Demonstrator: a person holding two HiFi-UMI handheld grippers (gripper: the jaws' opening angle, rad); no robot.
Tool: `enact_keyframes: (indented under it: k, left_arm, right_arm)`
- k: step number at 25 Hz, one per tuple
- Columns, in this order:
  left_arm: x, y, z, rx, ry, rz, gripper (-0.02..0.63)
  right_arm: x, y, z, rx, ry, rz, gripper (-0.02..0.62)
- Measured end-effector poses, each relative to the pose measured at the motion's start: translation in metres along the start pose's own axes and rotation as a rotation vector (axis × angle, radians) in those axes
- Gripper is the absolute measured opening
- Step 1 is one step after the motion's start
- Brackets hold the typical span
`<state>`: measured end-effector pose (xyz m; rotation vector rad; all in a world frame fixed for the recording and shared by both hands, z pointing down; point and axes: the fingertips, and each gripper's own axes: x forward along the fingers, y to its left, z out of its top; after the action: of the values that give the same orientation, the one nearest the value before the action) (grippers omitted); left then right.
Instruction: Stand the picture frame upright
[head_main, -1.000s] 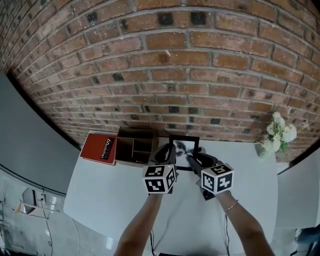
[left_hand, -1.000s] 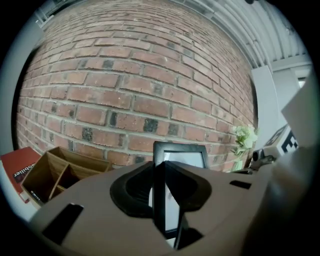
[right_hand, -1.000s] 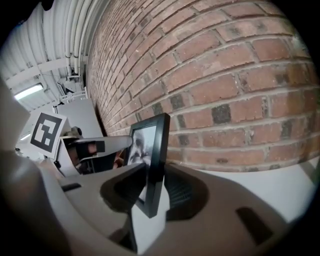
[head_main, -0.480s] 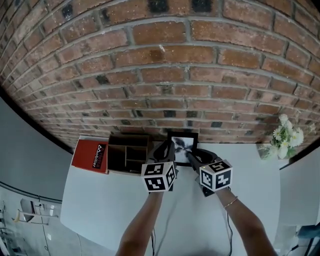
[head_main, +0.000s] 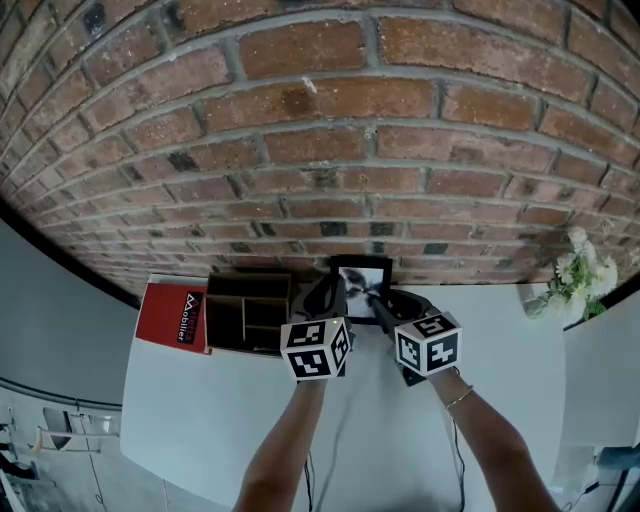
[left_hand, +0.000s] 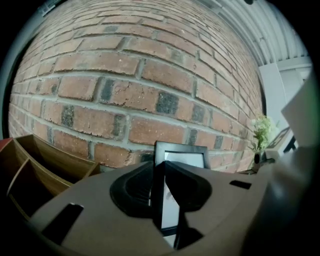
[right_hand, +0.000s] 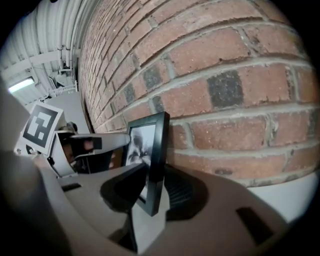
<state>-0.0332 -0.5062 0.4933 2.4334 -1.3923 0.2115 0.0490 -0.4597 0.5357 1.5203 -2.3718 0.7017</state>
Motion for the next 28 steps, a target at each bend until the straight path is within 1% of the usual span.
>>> enact_keyframes:
  k: [5, 14, 22, 28]
  left_arm:
    - [0.007, 0.005, -0.007, -0.017, 0.008, 0.011, 0.064]
    - [0.016, 0.006, -0.014, -0.01, 0.02, 0.012, 0.065]
    - [0.016, 0.007, -0.015, -0.022, 0.0, 0.036, 0.066]
    - [0.015, 0.007, -0.016, -0.035, 0.008, 0.039, 0.069]
  right_arm:
    - [0.01, -0.005, -0.004, 0.013, 0.017, 0.007, 0.117]
    - [0.021, -0.018, -0.009, 0.043, 0.029, -0.011, 0.117]
    - [0.024, -0.019, -0.011, 0.055, 0.023, 0.006, 0.117]
    - [0.023, -0.019, -0.009, 0.089, -0.003, 0.035, 0.117]
